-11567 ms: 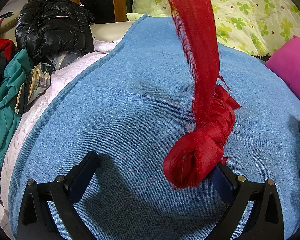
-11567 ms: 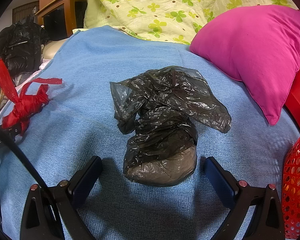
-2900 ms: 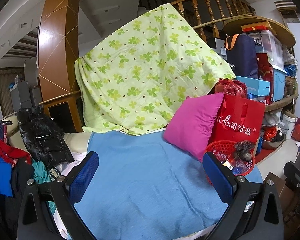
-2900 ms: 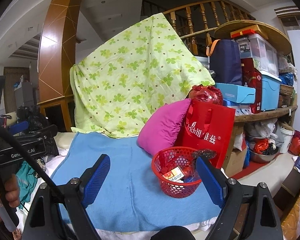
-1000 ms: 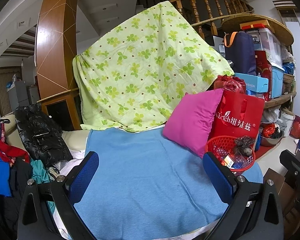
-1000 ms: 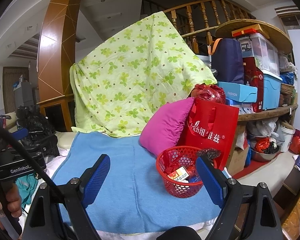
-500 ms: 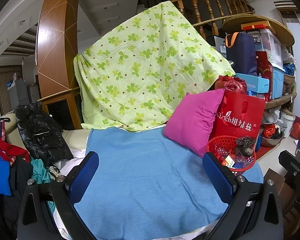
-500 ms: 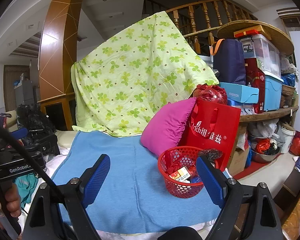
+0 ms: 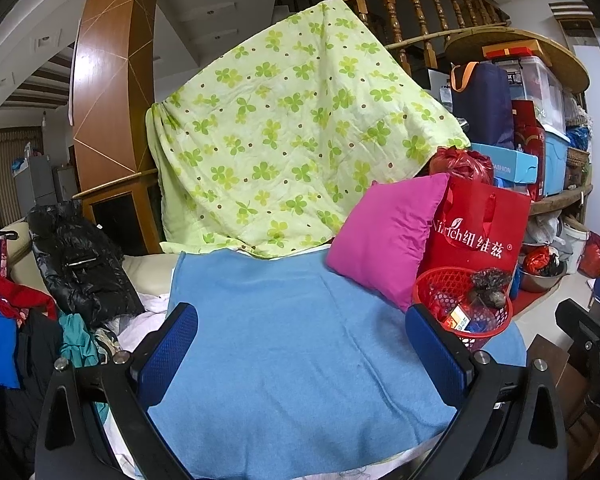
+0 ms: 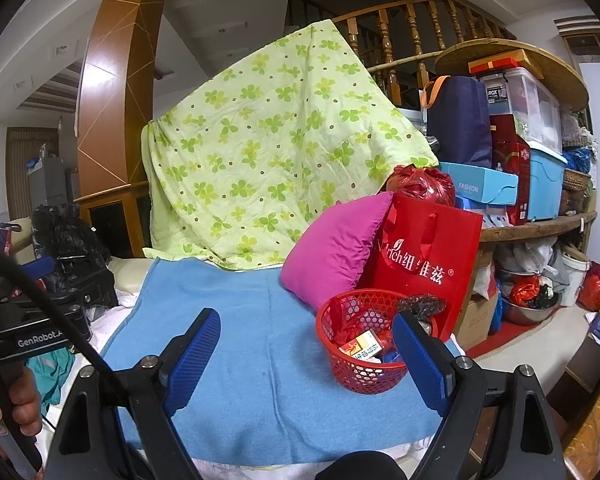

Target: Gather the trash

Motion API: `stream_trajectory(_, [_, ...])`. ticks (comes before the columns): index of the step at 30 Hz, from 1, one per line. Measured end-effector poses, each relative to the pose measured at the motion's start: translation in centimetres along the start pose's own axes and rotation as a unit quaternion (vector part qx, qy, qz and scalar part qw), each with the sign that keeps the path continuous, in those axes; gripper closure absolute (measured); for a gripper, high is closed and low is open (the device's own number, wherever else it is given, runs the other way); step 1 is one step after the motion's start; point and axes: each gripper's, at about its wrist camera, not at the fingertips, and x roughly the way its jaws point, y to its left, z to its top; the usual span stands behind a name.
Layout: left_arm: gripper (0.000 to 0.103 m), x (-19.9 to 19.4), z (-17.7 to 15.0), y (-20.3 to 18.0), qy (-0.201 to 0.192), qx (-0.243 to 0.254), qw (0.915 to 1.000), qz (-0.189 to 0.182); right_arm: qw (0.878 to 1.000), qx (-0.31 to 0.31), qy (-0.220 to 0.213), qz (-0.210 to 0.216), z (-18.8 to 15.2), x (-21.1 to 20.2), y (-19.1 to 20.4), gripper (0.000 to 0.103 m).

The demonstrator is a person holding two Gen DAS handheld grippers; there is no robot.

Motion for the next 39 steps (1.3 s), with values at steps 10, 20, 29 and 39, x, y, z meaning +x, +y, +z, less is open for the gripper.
stream_trajectory(10, [0.000, 0.04, -0.07, 0.20, 0.001, -0.002, 1.0000, 0.001, 1.000, -0.004, 0.002, 0.004, -0.44, 0.40, -0.25, 0.013])
stream_trajectory(20, [0.000, 0.25, -0.20, 0.14, 0.005, -0.002, 1.0000, 0.000, 1.000, -0.007, 0.004, 0.007, -0.37, 0.63, -0.12, 0.013])
stream_trajectory(29, [0.000, 0.50, -0.35, 0.15, 0.010, -0.003, 0.9999, 0.001, 1.000, -0.007, 0.004, 0.007, -0.36, 0.74, -0.23, 0.013])
stream_trajectory(39, [0.000, 0.69, -0.20, 0.26, 0.011, -0.004, 0.9999, -0.001, 1.000, -0.009, 0.002, 0.007, -0.29, 0.89, -0.19, 0.013])
